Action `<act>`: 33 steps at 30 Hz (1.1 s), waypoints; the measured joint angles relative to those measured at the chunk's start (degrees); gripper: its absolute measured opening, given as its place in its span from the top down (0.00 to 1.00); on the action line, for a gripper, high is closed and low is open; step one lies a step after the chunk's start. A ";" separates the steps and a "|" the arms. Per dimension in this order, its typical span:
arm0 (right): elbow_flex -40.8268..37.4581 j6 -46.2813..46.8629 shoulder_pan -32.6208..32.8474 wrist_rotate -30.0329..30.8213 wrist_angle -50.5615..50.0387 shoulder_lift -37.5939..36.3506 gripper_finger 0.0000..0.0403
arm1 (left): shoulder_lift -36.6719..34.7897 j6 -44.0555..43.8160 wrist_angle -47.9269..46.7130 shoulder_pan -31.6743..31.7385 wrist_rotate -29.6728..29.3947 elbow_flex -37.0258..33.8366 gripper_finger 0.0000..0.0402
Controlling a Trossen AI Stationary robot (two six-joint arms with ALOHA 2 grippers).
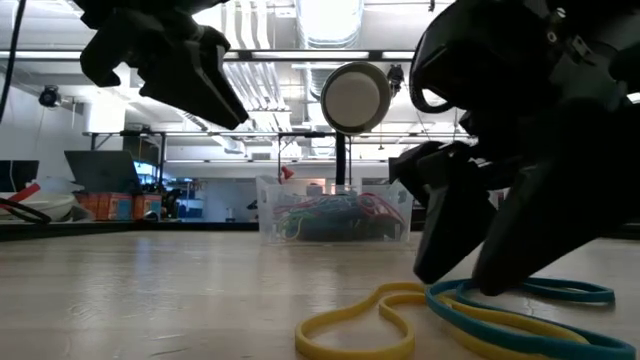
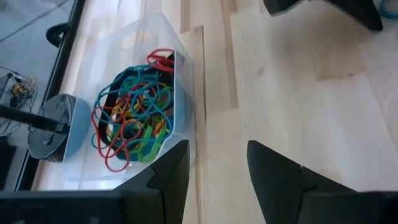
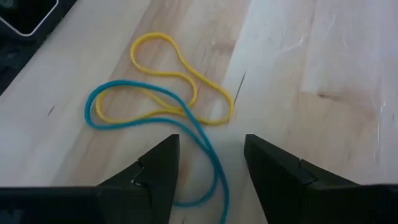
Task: Pick and place rubber bands into bin
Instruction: Put the blue rubber band into the transparent bin
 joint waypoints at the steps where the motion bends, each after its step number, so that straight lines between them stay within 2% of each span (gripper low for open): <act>1: 0.32 -0.04 0.00 0.02 -0.09 0.47 0.56 | -0.16 0.02 0.86 0.00 -0.05 -0.39 0.64; 8: 0.82 -0.17 0.28 0.39 -0.30 2.49 0.65 | -0.60 0.05 2.24 0.04 -1.00 -1.28 0.64; 18: 0.70 -1.51 0.26 -0.02 -0.85 2.28 0.96 | -0.62 0.05 2.21 0.04 -1.08 -1.28 0.64; 33: 0.13 -7.92 1.69 5.62 -4.10 -6.66 0.98 | -0.62 0.07 2.19 0.04 -1.04 -1.26 0.64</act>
